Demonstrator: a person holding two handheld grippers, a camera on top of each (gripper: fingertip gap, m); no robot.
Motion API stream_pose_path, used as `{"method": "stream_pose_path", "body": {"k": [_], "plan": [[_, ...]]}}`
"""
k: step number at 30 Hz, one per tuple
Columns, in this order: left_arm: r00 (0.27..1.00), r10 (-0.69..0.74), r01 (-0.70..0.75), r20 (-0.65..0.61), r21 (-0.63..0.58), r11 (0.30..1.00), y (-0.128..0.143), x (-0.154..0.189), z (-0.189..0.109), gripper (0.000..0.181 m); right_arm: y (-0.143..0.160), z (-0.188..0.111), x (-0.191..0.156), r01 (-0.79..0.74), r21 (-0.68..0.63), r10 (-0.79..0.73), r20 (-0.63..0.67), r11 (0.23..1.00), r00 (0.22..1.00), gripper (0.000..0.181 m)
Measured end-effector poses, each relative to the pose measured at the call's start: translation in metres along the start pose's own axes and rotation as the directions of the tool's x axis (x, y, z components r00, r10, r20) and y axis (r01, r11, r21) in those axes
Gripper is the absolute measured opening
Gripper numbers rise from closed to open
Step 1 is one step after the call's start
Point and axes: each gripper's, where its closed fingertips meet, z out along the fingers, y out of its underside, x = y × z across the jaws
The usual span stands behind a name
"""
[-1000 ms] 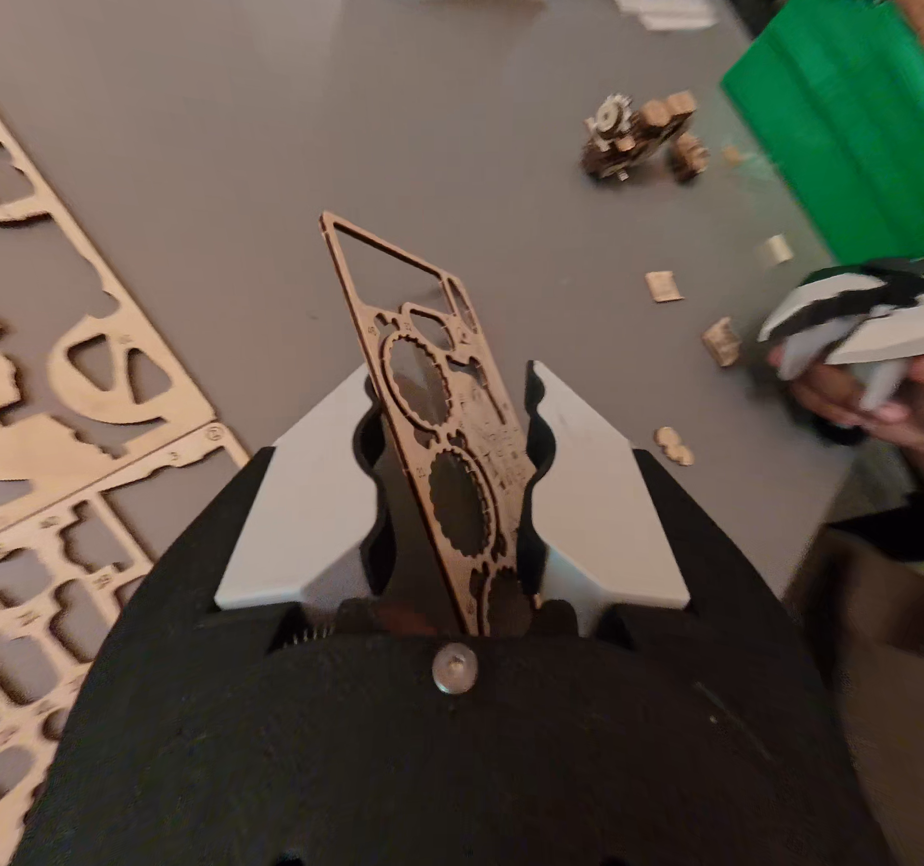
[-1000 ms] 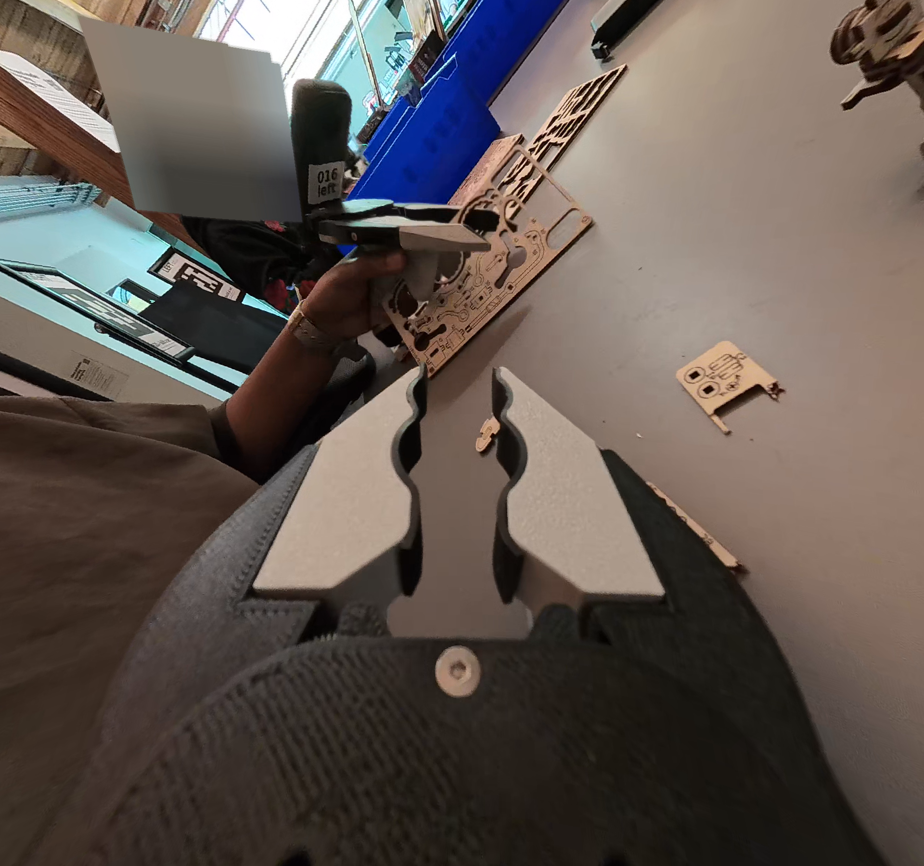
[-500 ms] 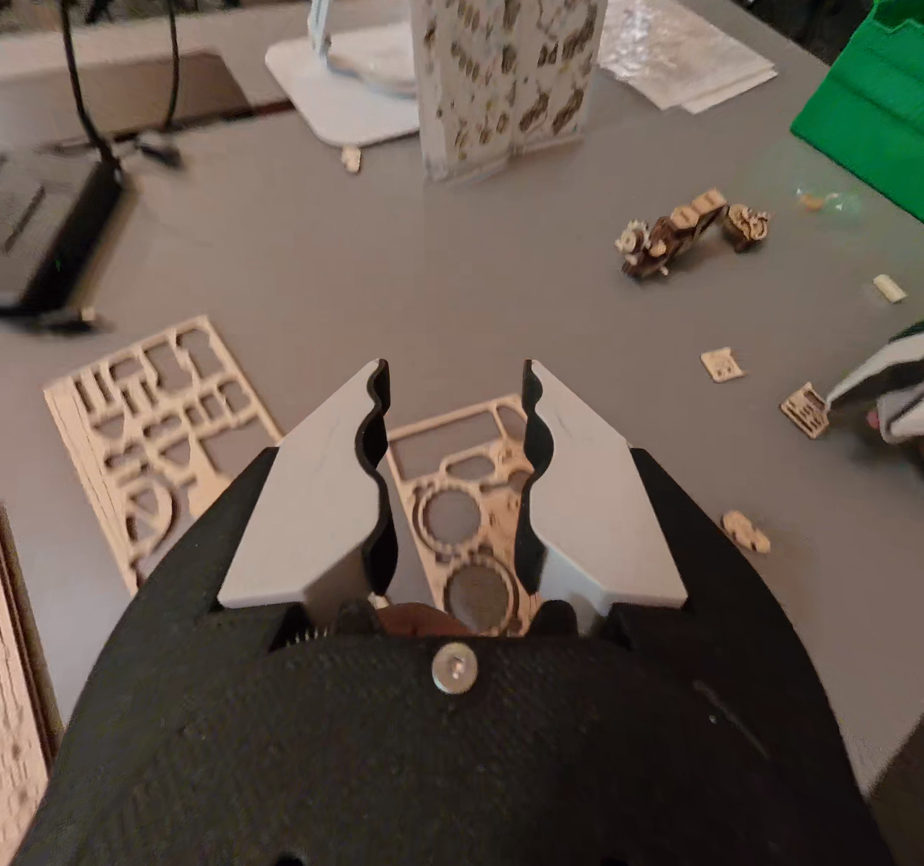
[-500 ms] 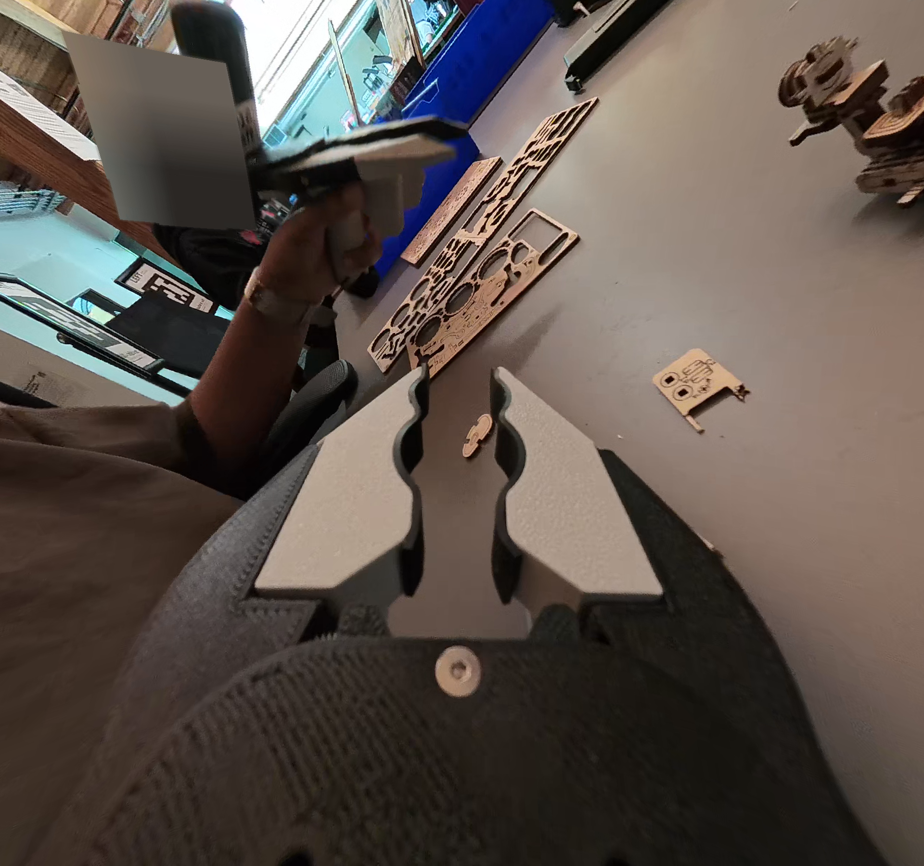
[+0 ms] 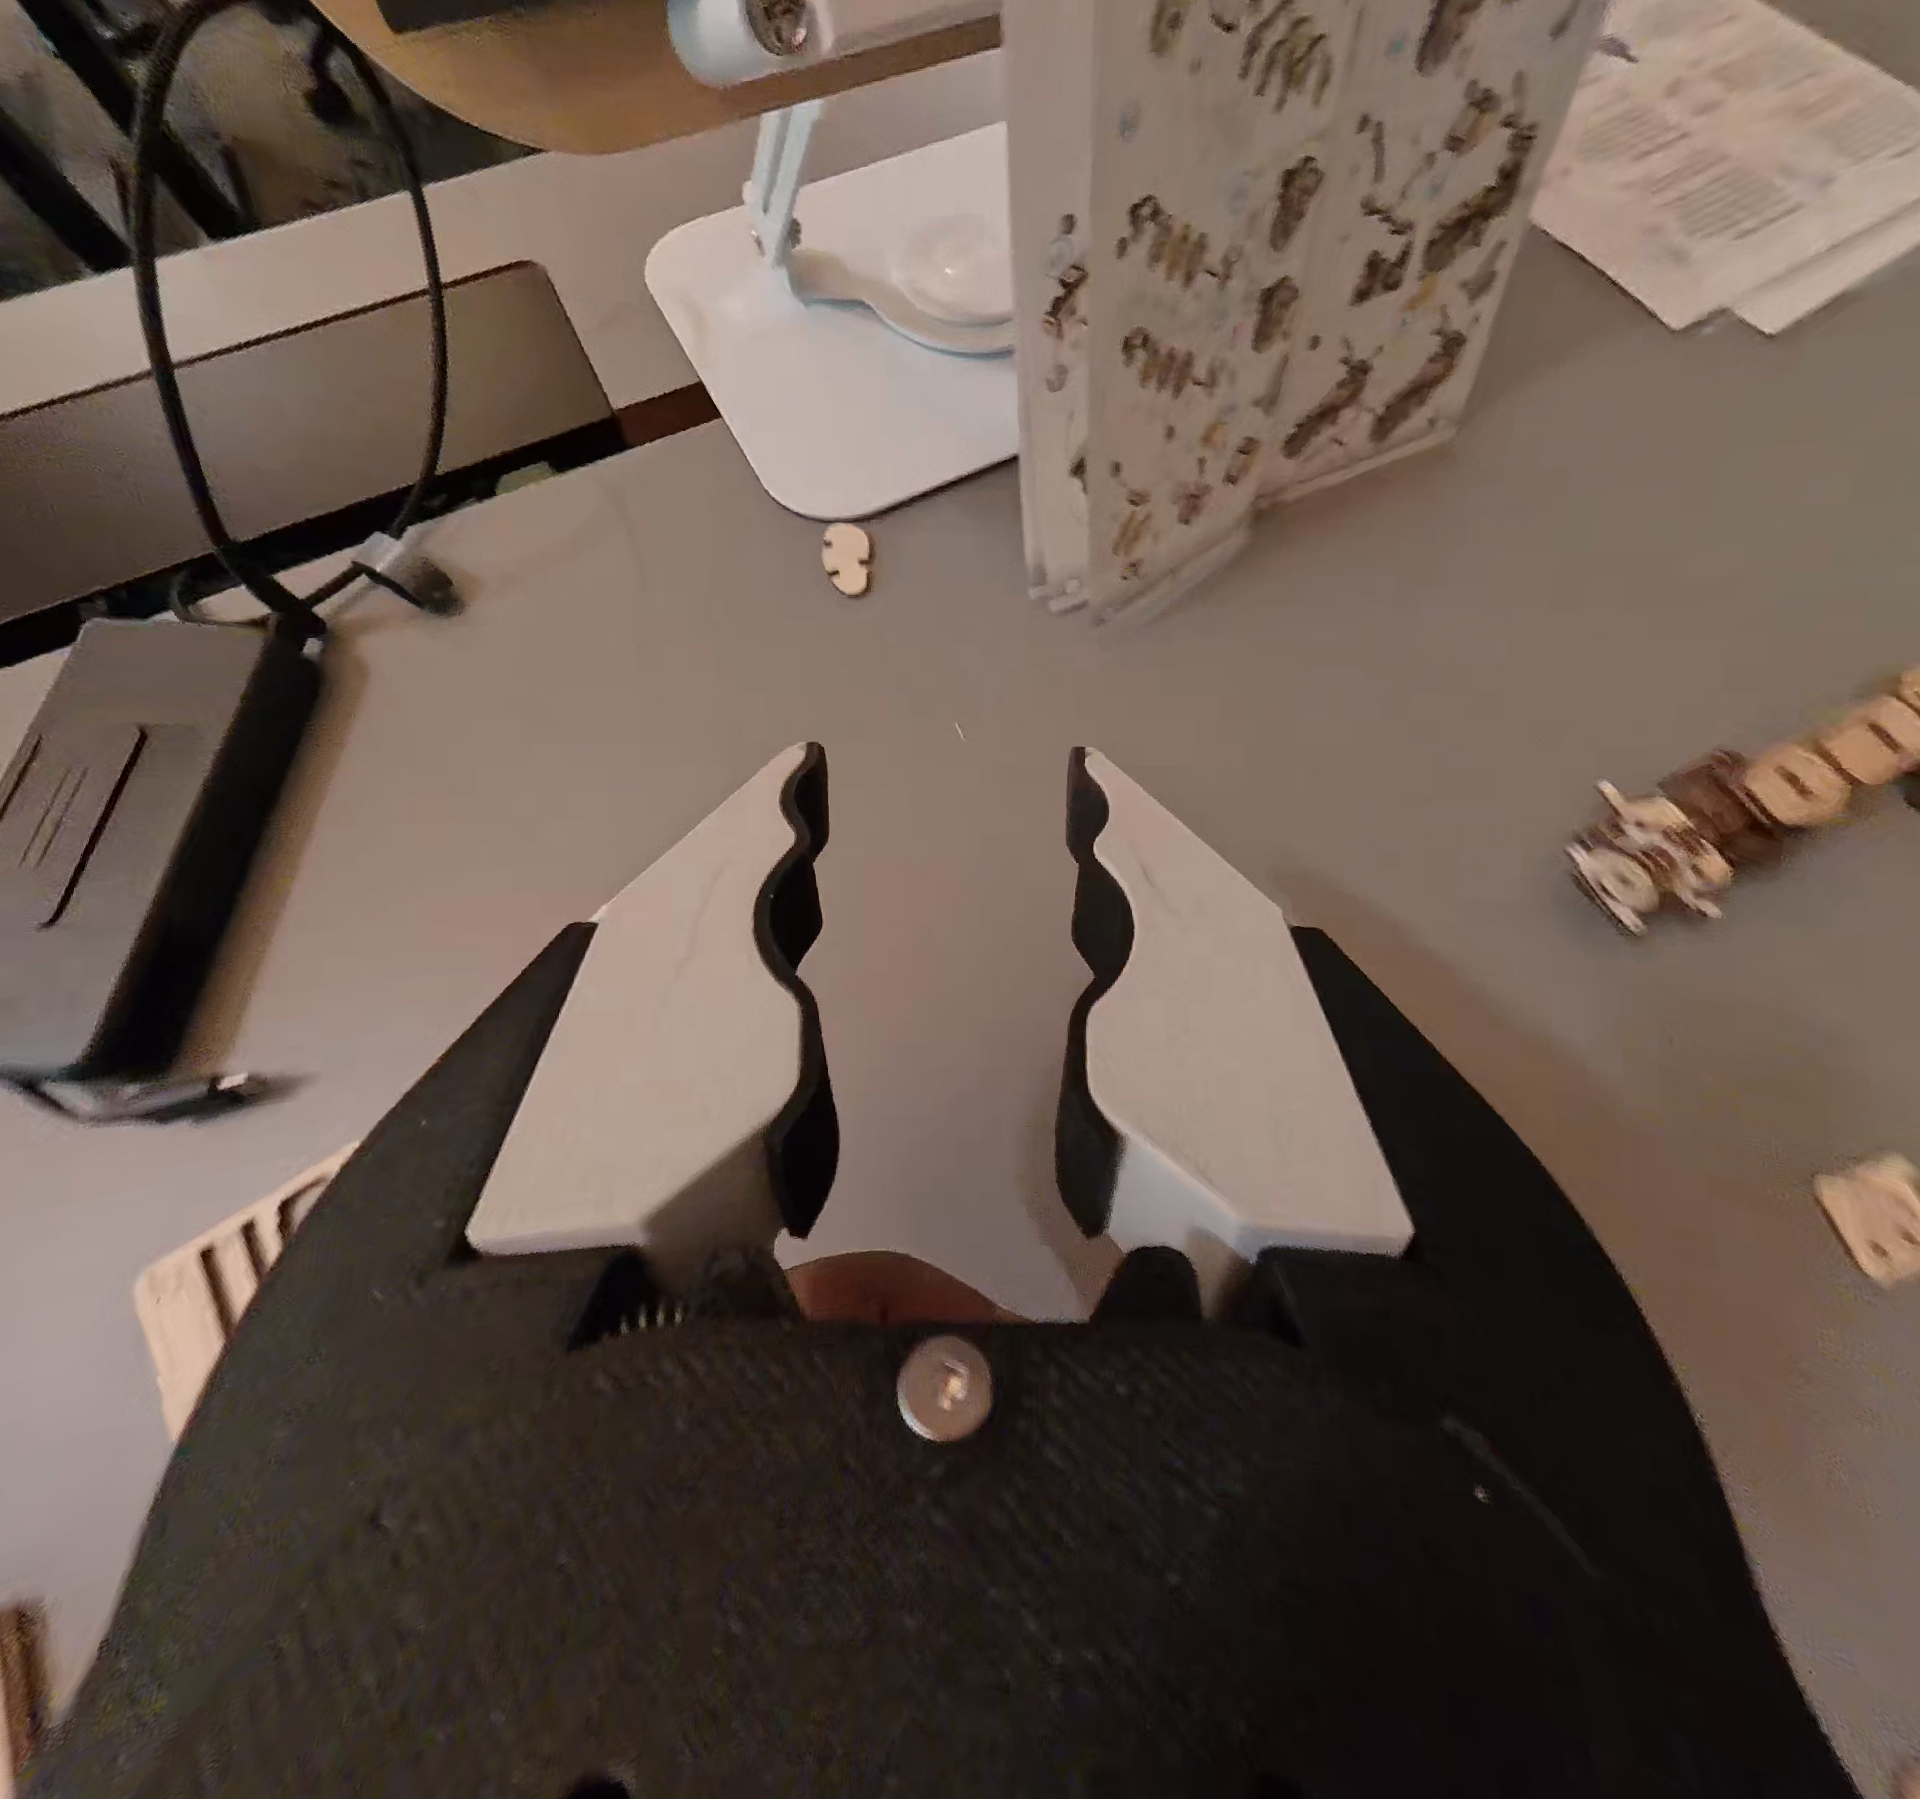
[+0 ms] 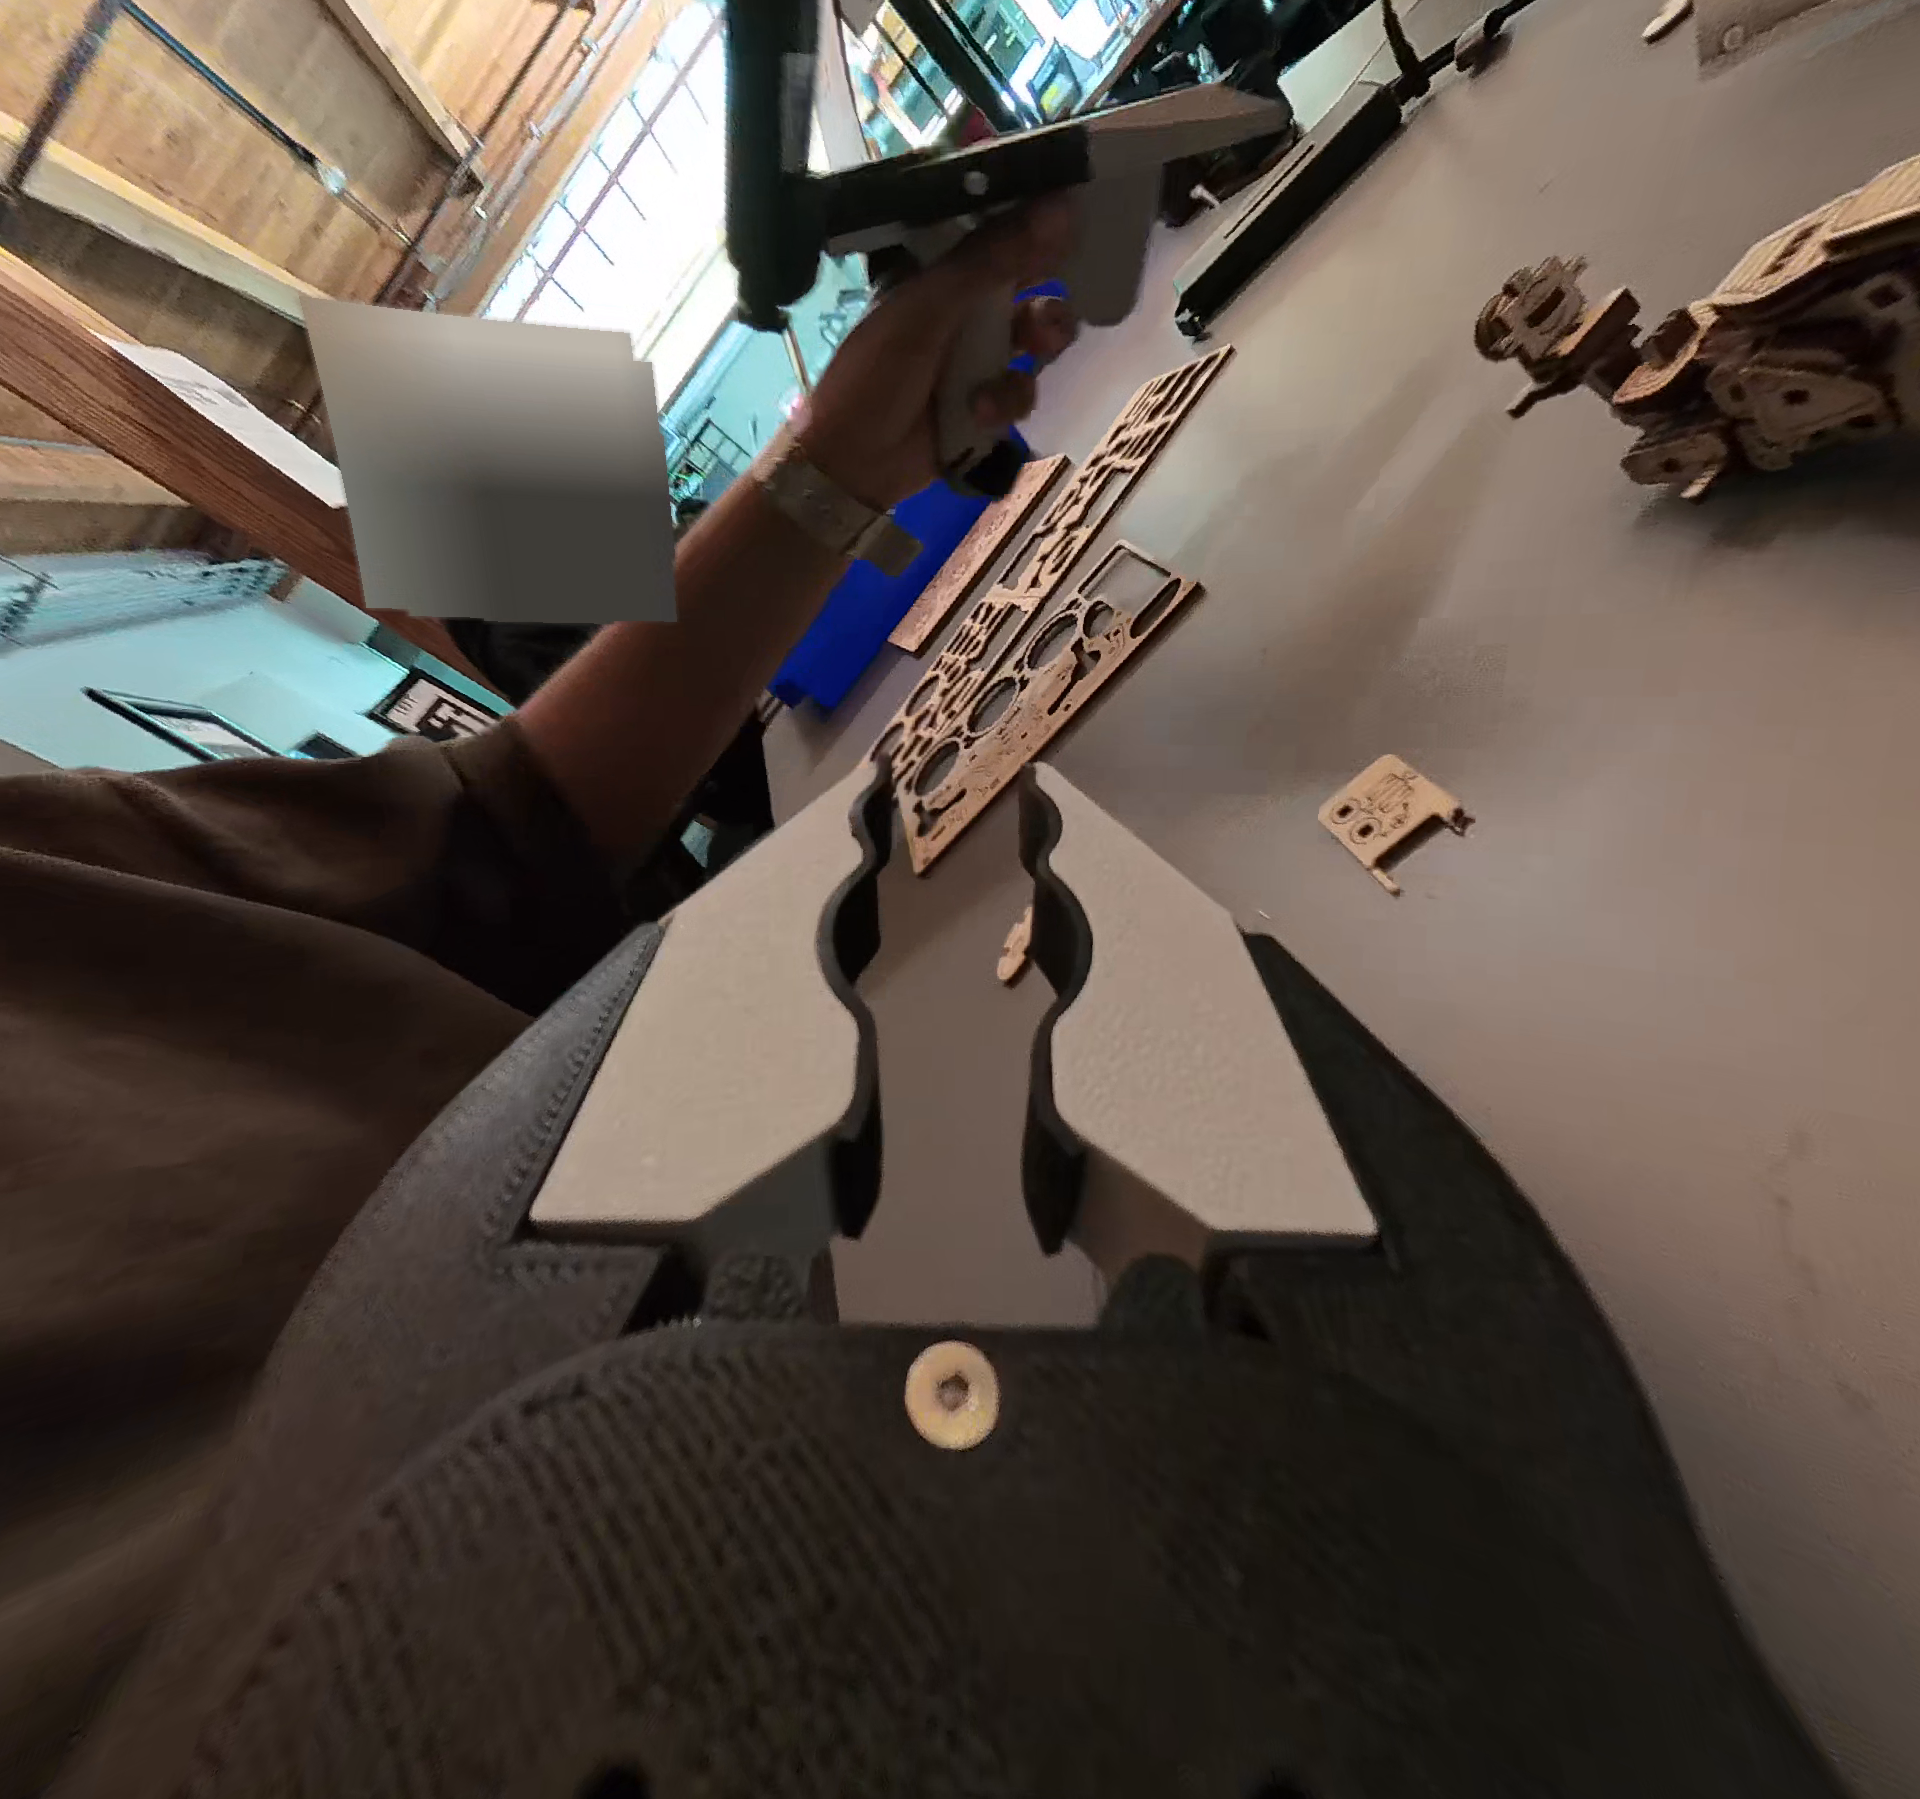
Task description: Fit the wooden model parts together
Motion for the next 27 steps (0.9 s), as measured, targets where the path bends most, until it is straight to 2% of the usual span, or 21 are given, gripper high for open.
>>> {"method": "stream_pose_path", "body": {"k": [2,6,9,13,15,17,19,21,22,27], "plan": [[0.999,-0.009,0.008,0.035,0.029,1.0,-0.004,-0.008,0.024,0.036,-0.008,-0.004,-0.003,0.046,0.045,-0.045,-0.014,0.998,0.999,0.02],[0.997,0.004,-0.003,0.076,-0.004,1.0,-0.007,-0.019,0.072,0.039,-0.017,-0.012,0.002,0.205,0.046,-0.199,-0.117,0.978,0.973,0.02],[0.996,-0.007,0.01,0.084,-0.036,0.999,-0.013,-0.026,0.095,0.044,-0.028,-0.018,0.002,0.171,0.113,-0.16,-0.096,0.979,0.982,0.018],[0.997,-0.08,0.081,0.016,-0.09,0.993,-0.011,-0.023,0.119,0.053,-0.041,-0.026,0.007,0.074,0.189,-0.066,-0.052,0.979,0.996,0.015],[0.997,-0.07,0.075,0.044,-0.121,0.99,-0.006,-0.028,0.128,0.05,-0.045,-0.028,0.012,0.088,0.195,-0.075,-0.072,0.977,0.995,0.016],[0.997,-0.04,0.049,0.065,-0.144,0.988,-0.001,-0.03,0.135,0.046,-0.046,-0.028,0.015,0.114,0.186,-0.098,-0.097,0.976,0.99,0.015],[0.997,-0.033,0.044,0.072,-0.153,0.987,0.003,-0.03,0.138,0.033,-0.044,-0.026,0.017,0.119,0.169,-0.103,-0.104,0.978,0.989,0.015],[0.995,-0.038,0.051,0.091,-0.139,0.989,0.0,-0.031,0.137,0.007,-0.043,-0.025,0.017,0.102,0.166,-0.088,-0.091,0.981,0.992,0.015],[0.995,-0.03,0.043,0.092,-0.137,0.99,0.0,-0.03,0.136,0.0,-0.043,-0.025,0.016,0.096,0.169,-0.082,-0.084,0.981,0.993,0.016],[0.998,-0.028,0.034,0.05,-0.12,0.992,0.006,-0.017,0.117,0.0,-0.041,-0.028,0.015,0.14,0.159,-0.122,-0.117,0.977,0.986,0.016]]}}
